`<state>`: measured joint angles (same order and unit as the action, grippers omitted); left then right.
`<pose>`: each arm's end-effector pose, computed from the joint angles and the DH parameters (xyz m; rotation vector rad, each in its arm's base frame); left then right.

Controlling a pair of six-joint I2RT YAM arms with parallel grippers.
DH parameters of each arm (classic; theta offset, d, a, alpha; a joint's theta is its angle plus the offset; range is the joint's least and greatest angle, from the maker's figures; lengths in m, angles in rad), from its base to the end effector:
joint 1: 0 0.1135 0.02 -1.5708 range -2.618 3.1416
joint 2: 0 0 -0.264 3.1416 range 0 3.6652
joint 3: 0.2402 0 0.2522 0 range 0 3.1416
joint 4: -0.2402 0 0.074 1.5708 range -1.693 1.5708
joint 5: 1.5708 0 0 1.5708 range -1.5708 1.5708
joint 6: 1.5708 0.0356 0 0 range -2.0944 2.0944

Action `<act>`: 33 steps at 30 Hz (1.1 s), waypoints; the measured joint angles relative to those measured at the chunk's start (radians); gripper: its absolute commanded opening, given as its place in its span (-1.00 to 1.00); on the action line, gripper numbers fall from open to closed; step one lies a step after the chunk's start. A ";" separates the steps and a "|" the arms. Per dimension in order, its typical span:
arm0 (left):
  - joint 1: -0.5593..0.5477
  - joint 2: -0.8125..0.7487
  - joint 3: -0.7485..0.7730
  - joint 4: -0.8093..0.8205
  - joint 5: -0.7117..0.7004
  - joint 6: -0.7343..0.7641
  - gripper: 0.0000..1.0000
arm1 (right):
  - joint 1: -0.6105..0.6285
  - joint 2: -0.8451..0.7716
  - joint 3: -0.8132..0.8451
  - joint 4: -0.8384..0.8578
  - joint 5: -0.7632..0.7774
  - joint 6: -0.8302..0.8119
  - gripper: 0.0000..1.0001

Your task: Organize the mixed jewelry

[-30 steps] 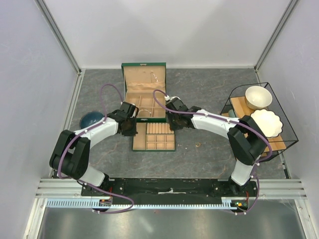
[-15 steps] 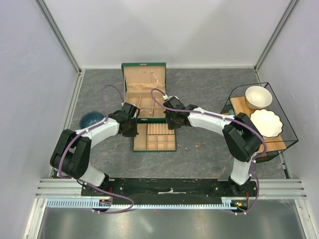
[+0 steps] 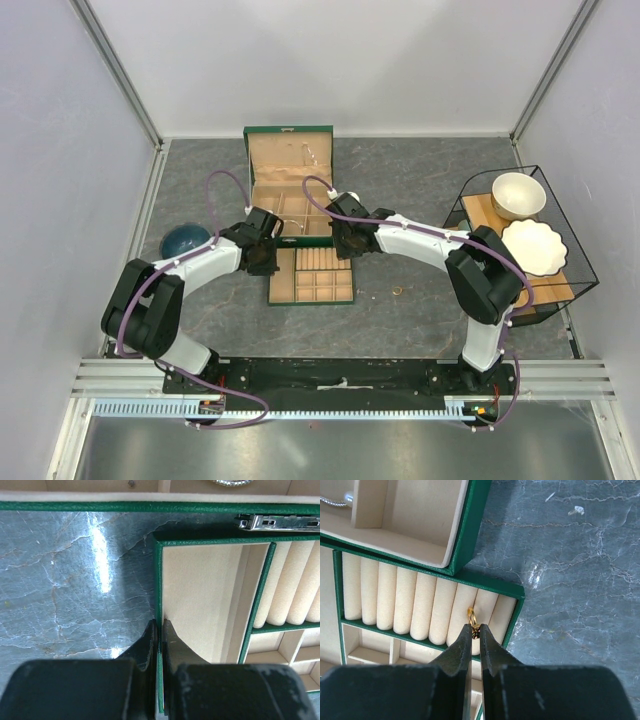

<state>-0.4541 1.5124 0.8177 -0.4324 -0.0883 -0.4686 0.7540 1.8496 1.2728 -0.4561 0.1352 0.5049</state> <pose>0.2514 -0.1192 0.1675 -0.0465 2.7008 -0.1644 0.2852 0.2612 0.1902 -0.2764 2.6010 0.2812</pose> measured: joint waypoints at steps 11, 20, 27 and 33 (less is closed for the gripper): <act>-0.011 0.011 0.000 -0.001 -0.023 -0.014 -0.97 | 0.002 0.024 0.012 -0.018 0.005 0.058 -1.00; -0.016 0.015 0.000 -0.001 -0.032 -0.018 -0.97 | 0.002 0.053 0.045 -0.049 0.006 0.082 -1.00; -0.026 0.016 0.000 -0.001 -0.044 -0.020 -0.97 | 0.002 0.073 0.074 -0.077 0.011 0.094 -1.00; -0.036 0.016 0.000 -0.001 -0.051 -0.020 -0.97 | 0.002 0.091 0.095 -0.095 0.017 0.094 -1.00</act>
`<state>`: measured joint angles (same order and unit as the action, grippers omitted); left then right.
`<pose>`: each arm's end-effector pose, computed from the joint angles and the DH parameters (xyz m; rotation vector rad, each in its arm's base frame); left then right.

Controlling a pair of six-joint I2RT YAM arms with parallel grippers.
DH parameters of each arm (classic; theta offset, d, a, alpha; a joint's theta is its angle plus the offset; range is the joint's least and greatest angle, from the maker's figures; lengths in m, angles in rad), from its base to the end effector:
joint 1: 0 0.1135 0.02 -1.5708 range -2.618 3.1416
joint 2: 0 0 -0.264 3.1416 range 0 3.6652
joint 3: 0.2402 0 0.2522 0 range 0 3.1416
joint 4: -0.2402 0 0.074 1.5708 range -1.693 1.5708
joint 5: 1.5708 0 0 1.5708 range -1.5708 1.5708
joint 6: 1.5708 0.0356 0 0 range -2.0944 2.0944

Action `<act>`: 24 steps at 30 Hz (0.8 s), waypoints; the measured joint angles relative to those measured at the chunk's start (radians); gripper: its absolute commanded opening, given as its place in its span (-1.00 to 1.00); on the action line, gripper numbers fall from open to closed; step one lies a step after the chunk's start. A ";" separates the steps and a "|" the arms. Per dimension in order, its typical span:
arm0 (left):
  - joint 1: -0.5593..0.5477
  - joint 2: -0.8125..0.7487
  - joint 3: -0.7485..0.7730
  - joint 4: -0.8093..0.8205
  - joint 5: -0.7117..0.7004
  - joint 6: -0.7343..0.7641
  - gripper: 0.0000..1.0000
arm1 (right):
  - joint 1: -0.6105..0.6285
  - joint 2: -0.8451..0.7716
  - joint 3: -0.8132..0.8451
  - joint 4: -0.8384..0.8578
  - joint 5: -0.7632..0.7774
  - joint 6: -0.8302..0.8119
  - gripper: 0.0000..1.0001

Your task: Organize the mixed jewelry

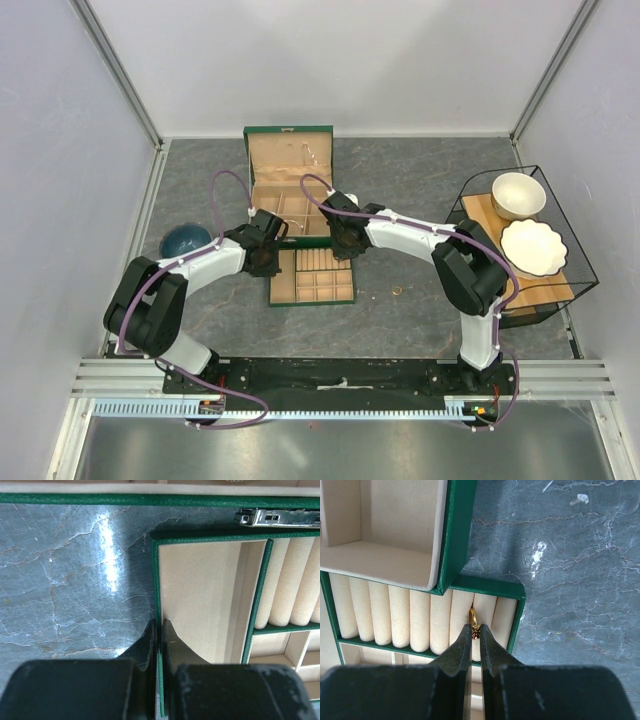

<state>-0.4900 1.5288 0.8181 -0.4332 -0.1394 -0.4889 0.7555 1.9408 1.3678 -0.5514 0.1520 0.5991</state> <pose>0.2485 -0.1269 0.1635 -0.0393 2.6986 -0.1087 0.2956 0.2710 0.1788 -0.1639 2.6870 0.2231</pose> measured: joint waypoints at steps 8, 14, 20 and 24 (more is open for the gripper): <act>-0.011 0.000 0.000 0.000 -0.004 0.000 -0.97 | 0.001 0.021 0.029 -0.026 0.009 -0.003 -1.00; -0.012 0.000 0.000 0.001 -0.006 0.000 -0.97 | 0.006 0.039 0.056 -0.049 0.015 -0.019 -1.00; -0.012 0.000 0.000 0.001 -0.006 0.001 -0.97 | 0.016 0.054 0.077 -0.067 0.023 -0.042 -0.74; -0.012 0.000 0.000 0.001 -0.006 0.001 -0.97 | 0.020 0.054 0.077 -0.064 0.023 -0.055 -0.52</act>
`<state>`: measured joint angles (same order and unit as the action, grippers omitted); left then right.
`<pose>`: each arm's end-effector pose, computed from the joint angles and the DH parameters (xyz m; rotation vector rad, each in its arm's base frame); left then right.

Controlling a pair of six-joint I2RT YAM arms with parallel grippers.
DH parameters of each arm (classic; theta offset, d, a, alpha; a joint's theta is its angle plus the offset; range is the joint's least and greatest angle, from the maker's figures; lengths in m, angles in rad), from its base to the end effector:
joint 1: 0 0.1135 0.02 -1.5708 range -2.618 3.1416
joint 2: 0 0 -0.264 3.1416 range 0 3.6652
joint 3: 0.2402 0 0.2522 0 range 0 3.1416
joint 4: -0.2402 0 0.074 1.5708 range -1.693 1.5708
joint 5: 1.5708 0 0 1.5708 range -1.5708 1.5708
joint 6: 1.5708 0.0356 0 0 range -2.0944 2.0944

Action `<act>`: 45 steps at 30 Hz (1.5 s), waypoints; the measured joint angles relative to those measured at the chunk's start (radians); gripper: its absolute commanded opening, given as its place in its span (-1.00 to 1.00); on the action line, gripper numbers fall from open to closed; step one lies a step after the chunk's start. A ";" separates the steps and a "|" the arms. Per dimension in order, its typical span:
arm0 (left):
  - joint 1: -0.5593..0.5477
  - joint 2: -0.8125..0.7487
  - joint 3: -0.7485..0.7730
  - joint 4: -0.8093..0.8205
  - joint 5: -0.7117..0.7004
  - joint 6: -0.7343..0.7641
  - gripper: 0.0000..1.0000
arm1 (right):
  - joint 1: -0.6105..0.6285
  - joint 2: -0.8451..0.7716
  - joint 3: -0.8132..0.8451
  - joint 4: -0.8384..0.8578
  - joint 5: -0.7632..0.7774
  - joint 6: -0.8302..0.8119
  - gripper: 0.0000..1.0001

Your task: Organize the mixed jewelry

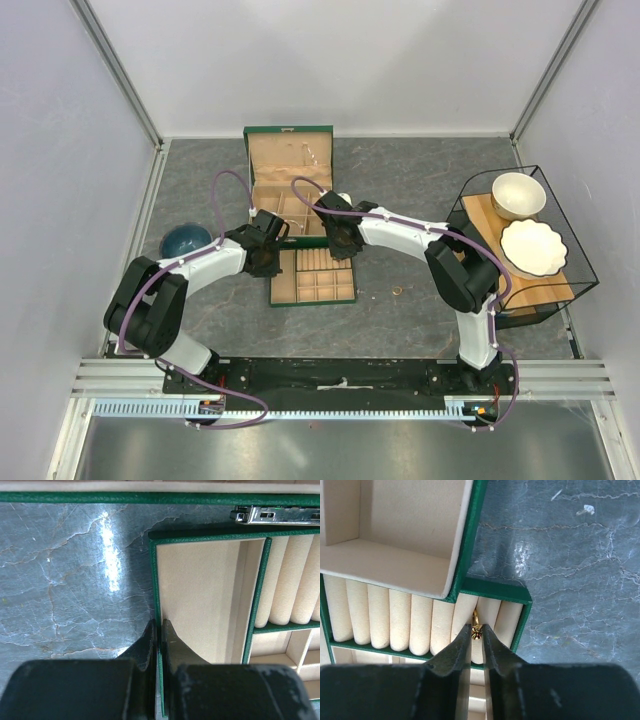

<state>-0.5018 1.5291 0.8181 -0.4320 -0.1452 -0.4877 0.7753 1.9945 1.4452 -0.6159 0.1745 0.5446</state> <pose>0.2471 -0.1297 0.1635 -0.0236 2.6958 -0.1055 0.2985 0.2838 0.1772 -0.2637 2.6995 0.1545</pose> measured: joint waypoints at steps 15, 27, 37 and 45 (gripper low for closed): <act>0.000 -0.002 0.000 0.003 0.001 0.007 -0.97 | 0.004 -0.012 0.000 0.024 0.006 -0.029 -0.33; -0.022 -0.015 0.000 0.045 0.046 0.026 -0.97 | 0.013 -0.060 0.000 0.101 0.008 -0.045 -0.37; -0.015 -0.016 -0.009 0.047 0.046 0.032 -0.97 | -0.001 -0.101 -0.011 0.106 0.011 -0.103 0.05; 0.038 -0.016 -0.032 0.055 0.080 0.032 -0.92 | -0.105 -0.239 -0.041 0.099 -0.047 -0.243 0.34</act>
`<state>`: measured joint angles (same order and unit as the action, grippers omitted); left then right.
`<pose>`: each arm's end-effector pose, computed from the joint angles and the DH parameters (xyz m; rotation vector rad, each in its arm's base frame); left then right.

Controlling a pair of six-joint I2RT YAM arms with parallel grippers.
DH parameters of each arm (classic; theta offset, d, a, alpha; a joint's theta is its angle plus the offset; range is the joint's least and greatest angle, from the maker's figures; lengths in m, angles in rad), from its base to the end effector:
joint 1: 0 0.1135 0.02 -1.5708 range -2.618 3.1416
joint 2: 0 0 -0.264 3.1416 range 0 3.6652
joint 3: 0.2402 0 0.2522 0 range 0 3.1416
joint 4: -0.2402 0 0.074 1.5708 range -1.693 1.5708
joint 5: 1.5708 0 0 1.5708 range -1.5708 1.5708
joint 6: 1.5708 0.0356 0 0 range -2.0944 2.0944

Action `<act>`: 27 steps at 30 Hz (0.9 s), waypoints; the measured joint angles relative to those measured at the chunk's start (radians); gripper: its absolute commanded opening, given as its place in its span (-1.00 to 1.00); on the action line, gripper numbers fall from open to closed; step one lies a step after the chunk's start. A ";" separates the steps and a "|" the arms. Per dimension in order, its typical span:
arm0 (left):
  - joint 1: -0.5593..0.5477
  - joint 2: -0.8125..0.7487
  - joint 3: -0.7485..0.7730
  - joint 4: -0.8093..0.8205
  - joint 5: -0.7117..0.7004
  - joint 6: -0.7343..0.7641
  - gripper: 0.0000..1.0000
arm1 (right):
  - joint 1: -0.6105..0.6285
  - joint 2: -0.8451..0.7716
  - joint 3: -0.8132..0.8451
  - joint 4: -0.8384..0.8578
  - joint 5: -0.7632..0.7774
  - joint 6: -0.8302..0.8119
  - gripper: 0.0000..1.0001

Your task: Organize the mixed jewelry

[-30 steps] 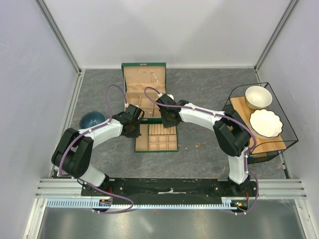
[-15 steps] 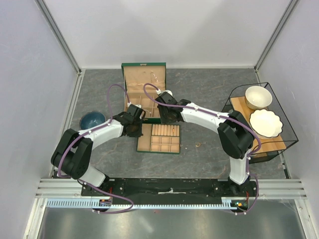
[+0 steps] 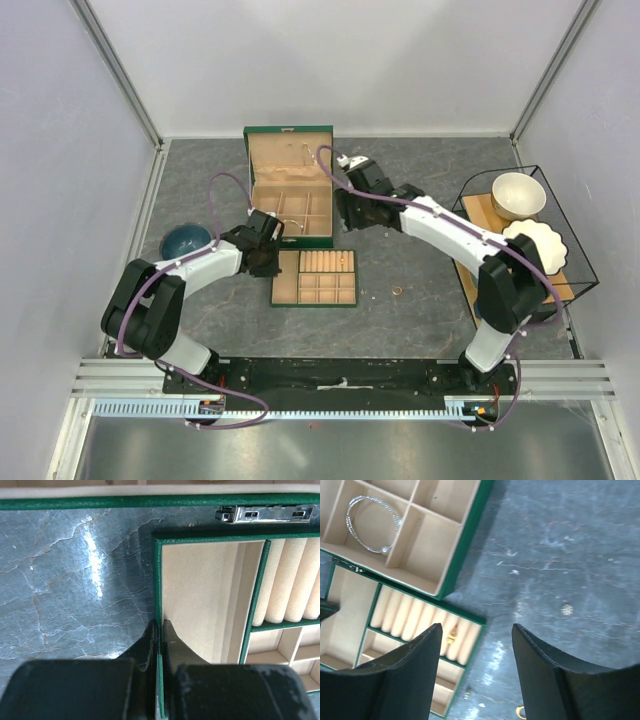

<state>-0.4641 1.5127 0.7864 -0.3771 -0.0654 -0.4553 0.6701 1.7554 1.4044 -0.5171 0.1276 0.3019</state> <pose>0.2487 -0.1219 0.1615 -0.0091 2.6870 -0.2050 0.3083 0.2385 0.2617 -0.3919 2.4179 0.2809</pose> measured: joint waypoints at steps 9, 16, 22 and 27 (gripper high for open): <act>0.013 -0.001 -0.001 0.002 0.021 0.021 -0.36 | -0.145 -0.119 -0.139 -0.065 -0.070 -0.225 0.22; 0.026 -0.013 -0.005 0.006 0.037 0.056 0.03 | -0.143 -0.278 -0.348 -0.148 -0.099 -0.381 0.11; 0.027 -0.064 -0.006 0.008 0.070 0.095 0.42 | -0.143 -0.382 -0.405 -0.158 -0.144 -0.446 0.04; 0.041 -0.116 -0.006 0.007 0.111 0.135 0.48 | -0.144 -0.380 -0.444 -0.159 -0.191 -0.465 -0.03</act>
<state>-0.4229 1.3968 0.7807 -0.3698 0.0456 -0.3199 0.5262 1.3758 0.9604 -0.6762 -0.0631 -0.1631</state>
